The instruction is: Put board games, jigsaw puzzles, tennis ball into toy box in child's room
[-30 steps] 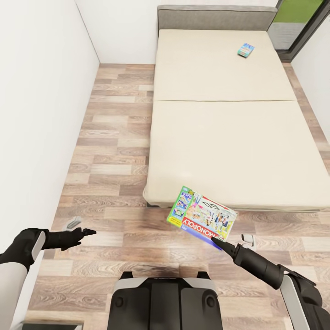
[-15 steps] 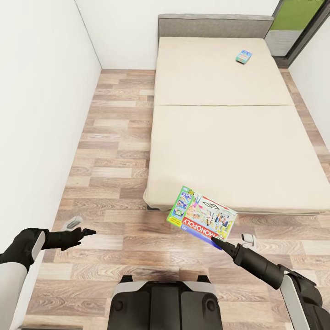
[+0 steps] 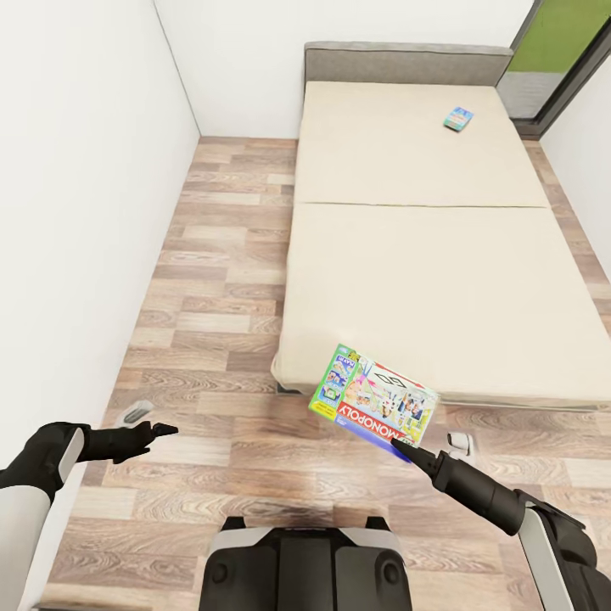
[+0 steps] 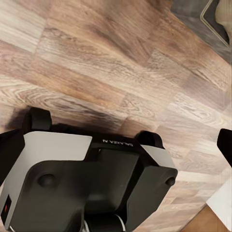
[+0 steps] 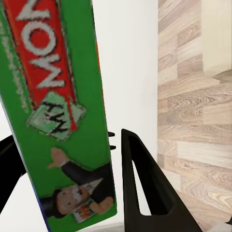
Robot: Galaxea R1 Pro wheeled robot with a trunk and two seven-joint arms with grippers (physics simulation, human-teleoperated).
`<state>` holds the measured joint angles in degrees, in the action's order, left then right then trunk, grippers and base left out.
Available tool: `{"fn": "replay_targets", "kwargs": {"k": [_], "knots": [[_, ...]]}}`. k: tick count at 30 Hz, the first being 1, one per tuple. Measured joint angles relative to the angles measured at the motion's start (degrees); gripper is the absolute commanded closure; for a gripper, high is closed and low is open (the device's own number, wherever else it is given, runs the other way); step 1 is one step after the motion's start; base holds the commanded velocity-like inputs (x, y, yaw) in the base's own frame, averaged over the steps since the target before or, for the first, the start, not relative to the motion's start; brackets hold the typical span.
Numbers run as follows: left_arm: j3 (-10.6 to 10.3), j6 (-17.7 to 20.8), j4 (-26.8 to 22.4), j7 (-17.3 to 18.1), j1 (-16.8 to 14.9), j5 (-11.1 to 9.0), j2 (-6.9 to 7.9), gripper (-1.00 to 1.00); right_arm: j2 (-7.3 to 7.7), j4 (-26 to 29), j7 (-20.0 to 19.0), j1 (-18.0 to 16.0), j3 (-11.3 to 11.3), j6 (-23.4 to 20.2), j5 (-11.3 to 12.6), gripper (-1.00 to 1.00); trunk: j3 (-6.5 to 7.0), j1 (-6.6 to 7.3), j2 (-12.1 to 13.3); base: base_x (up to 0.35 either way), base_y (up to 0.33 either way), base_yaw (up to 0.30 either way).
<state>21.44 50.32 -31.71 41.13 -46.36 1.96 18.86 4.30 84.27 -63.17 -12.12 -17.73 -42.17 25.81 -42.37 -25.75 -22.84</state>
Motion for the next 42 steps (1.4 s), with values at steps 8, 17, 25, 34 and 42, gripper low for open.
{"fn": "replay_targets", "kwargs": {"k": [8,17,25,34,42], "knots": [[0.0,-0.01,0.0,0.0,0.0,0.0,0.06,-1.0,-0.08,0.01,0.0,0.0,0.0,0.06,0.01,1.0,0.76,0.0,0.0,0.0,0.0,0.102],[0.0,-0.08,0.0,0.0,0.0,0.0,0.07,-1.0,-0.12,0.02,0.0,0.0,0.0,0.07,0.04,1.0,1.61,0.0,0.0,0.0,0.0,0.106],[0.0,-0.1,0.0,0.0,0.0,-0.02,0.0,-1.0,-0.11,0.17,0.0,0.0,0.0,0.01,0.05,1.0,2.37,0.0,0.0,0.0,0.0,0.106],[0.0,-0.1,0.0,0.0,0.0,-0.05,-0.02,-1.0,-0.23,0.19,-0.05,0.01,0.02,0.02,0.07,1.0,3.22,0.0,0.0,0.0,0.0,0.063],[0.0,-0.14,0.01,-0.01,-0.01,-0.06,-0.08,-1.0,-0.3,0.05,-0.09,0.01,0.0,-0.06,0.08,1.0,3.98,0.0,0.0,0.0,0.0,-0.018]]}}
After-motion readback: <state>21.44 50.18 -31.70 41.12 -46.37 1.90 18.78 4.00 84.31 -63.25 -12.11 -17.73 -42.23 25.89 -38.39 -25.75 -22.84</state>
